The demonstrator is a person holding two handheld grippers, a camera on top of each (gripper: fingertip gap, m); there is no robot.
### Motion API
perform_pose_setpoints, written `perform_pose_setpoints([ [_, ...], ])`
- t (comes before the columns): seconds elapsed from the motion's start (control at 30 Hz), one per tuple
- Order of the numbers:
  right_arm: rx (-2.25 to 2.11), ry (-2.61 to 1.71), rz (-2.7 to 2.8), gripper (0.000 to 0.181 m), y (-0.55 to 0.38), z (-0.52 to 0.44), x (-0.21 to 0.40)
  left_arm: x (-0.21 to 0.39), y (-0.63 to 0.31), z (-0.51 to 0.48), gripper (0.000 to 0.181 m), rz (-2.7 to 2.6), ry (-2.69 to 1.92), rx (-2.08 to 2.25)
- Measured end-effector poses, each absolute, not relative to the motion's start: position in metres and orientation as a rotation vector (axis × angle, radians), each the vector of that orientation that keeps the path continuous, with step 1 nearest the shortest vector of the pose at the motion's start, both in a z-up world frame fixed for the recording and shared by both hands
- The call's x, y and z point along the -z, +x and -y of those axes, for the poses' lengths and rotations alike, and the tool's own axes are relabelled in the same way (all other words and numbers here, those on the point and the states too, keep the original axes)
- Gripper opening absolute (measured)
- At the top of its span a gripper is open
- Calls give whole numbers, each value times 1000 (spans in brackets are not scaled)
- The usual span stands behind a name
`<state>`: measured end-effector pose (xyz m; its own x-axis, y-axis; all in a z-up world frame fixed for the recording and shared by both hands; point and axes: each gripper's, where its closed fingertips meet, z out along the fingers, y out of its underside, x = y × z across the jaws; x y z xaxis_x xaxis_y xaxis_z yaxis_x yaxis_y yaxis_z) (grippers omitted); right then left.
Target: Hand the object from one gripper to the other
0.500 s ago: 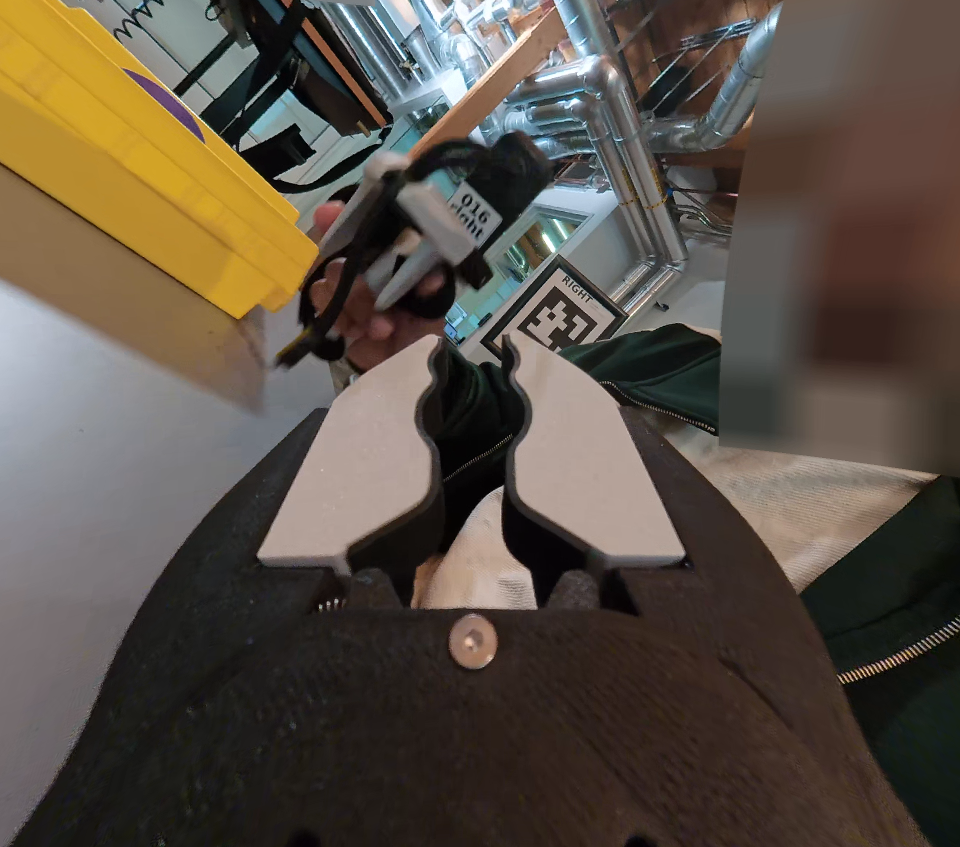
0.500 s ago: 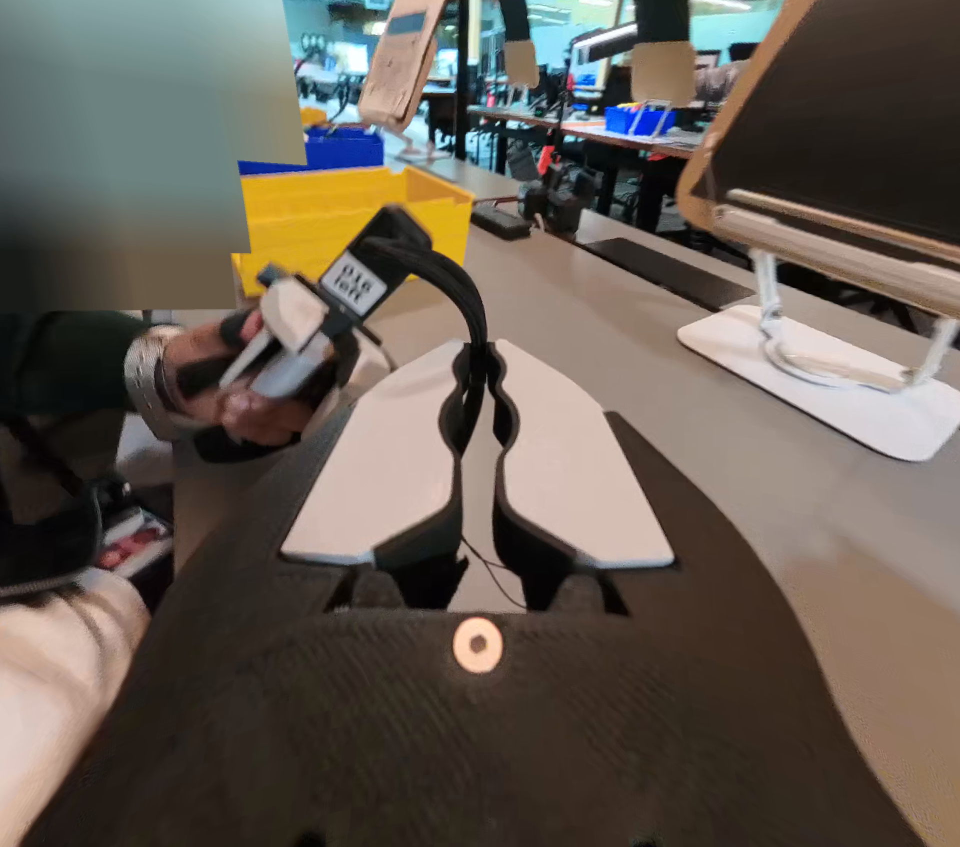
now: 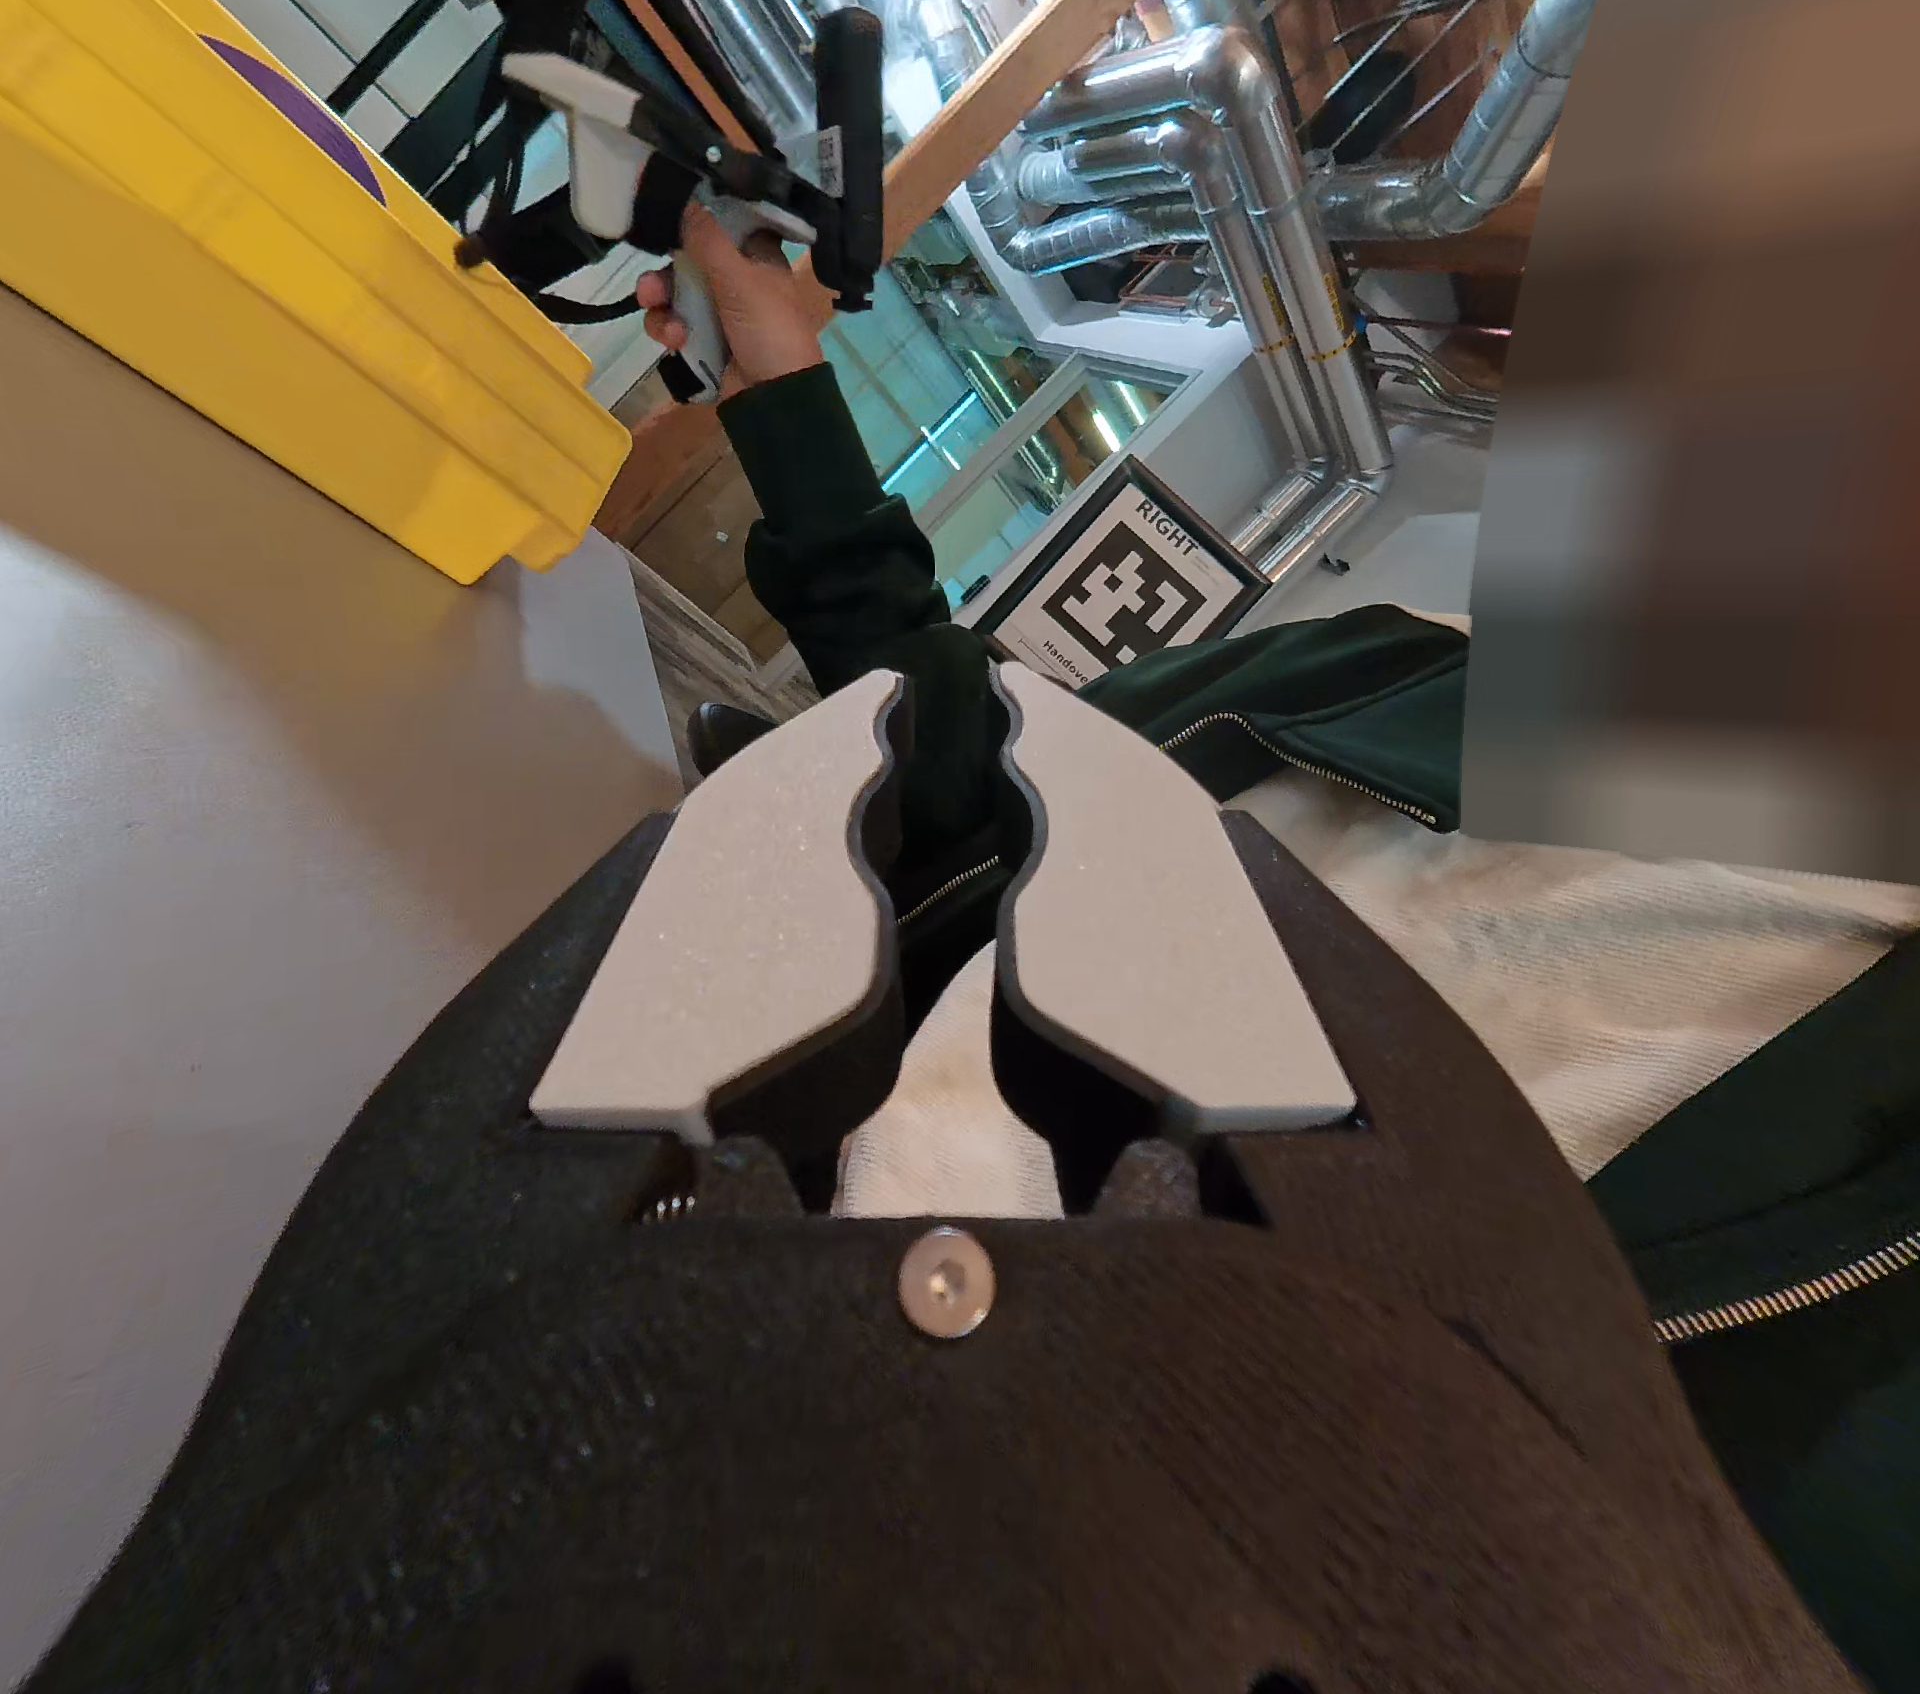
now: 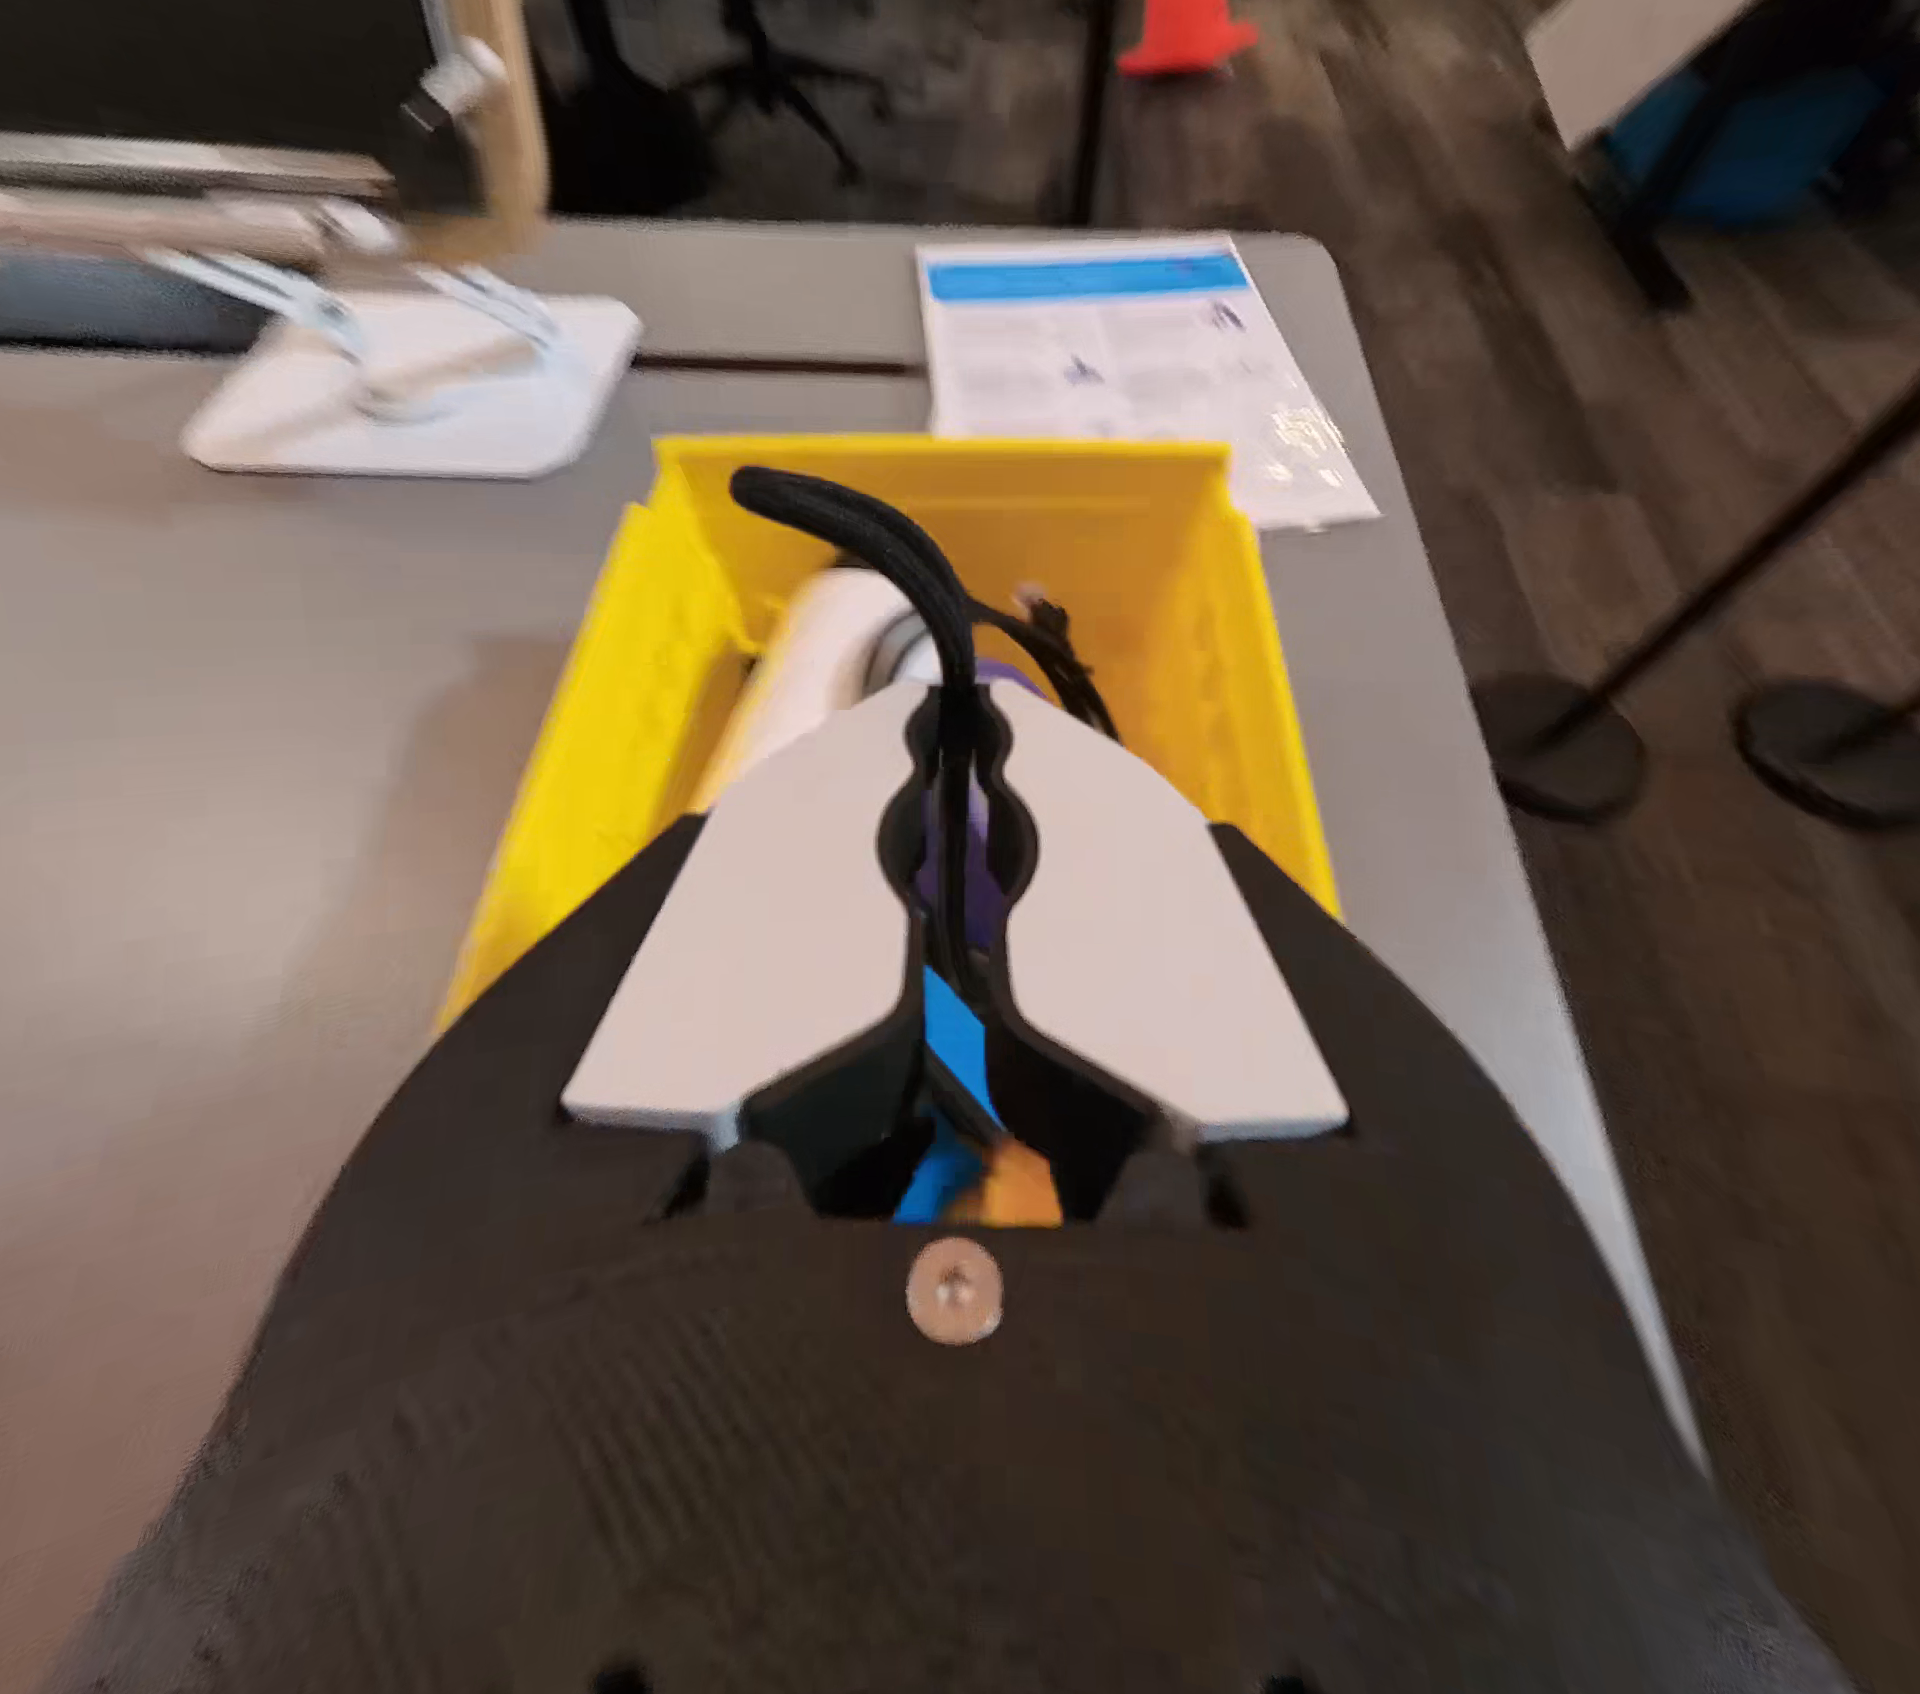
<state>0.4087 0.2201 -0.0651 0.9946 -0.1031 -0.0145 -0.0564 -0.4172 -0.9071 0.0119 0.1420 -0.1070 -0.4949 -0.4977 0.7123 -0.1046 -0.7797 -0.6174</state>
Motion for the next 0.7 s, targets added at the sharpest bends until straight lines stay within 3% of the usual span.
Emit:
perform_pose_setpoints([
  [0.03, 101, -2050, -119, 6, 418, -218, 74, 107, 12, -141, 13, -906, -1426, 2351],
  [0.27, 327, -2059, -137, 77, 455, -223, 96, 108, 13, -140, 13, -903, -1427, 2343],
  [0.47, 354, -1881, -23, 77, 422, -227, 57, 108, 14, -137, 13, -923, -1423, 2337],
  [0.7, -86, -1668, 239, 68, 275, -235, 10, 111, 15, -137, 14, -928, -1434, 2347],
])
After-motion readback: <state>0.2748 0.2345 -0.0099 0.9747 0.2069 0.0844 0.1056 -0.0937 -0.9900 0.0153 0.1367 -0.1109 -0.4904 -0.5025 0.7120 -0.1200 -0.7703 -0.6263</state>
